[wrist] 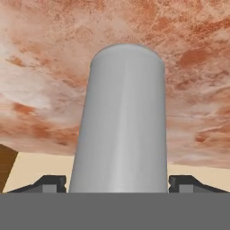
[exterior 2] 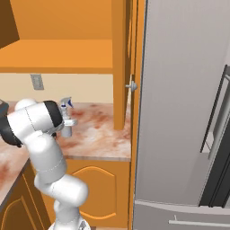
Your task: Move the cutting board and knife to the sink. Then move spray from the cabinet to the counter.
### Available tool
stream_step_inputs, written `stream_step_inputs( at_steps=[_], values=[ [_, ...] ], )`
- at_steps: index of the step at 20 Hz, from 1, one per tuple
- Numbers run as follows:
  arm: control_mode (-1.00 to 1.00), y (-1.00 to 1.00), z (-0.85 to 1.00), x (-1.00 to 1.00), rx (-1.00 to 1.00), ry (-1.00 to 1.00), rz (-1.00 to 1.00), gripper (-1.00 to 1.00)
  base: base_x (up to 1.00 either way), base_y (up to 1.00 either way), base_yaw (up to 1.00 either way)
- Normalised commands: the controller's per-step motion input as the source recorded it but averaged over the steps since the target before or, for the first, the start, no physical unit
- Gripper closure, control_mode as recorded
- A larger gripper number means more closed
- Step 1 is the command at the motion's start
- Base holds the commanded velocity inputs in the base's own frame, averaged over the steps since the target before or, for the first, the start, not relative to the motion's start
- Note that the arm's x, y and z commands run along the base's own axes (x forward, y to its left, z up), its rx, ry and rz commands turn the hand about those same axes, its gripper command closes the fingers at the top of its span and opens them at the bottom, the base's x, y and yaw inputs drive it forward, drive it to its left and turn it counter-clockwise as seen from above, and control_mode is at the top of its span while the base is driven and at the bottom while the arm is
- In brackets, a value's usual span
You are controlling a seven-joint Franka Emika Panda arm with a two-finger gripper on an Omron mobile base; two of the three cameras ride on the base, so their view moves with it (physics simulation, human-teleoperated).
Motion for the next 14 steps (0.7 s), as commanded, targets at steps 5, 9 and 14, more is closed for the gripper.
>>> stream_step_inputs(
  at_steps=[5,9,14],
  values=[
    [-1.00,0.00,-0.42,0.00,0.00,-0.01,-0.16,1.00,0.00,0.00,0.00],
    [-1.00,0.04,-0.42,0.00,0.00,-0.08,-0.14,1.00,0.00,0.00,0.00],
    [-1.00,0.21,-0.53,-0.06,-0.01,-0.16,-0.12,1.00,0.00,0.00,0.00]
  ],
)
